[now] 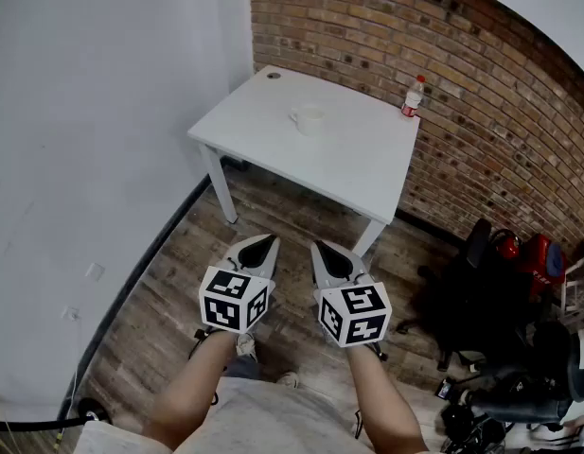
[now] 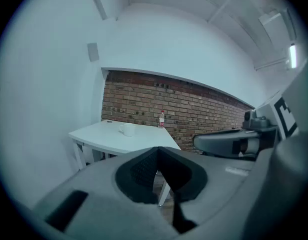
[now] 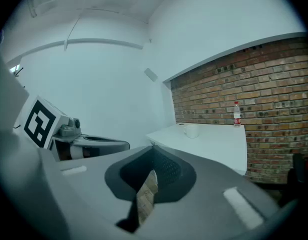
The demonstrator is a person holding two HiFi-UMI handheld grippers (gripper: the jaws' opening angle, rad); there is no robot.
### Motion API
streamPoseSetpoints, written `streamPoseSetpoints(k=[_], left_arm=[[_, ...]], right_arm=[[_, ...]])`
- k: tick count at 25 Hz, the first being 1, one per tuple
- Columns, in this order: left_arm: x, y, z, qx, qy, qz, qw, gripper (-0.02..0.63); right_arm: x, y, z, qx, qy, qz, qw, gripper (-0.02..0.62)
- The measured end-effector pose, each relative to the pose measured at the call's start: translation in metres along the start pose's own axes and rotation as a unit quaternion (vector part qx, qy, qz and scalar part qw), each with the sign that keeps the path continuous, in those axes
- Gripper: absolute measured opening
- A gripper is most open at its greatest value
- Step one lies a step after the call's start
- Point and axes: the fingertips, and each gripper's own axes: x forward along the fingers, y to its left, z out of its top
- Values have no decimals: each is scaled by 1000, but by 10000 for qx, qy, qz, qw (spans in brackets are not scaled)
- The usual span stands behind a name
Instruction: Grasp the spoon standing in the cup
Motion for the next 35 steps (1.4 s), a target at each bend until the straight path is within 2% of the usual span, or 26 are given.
streamPoseSetpoints(k=[10, 35], left_arm=[[33, 30, 14, -20, -11, -186, 9998, -5], [198, 184, 92, 30, 209, -1218, 9923, -5]], right_arm=[[38, -10, 6, 12, 58, -187, 9998, 6], [241, -71, 76, 187, 214, -1166, 9928, 6]])
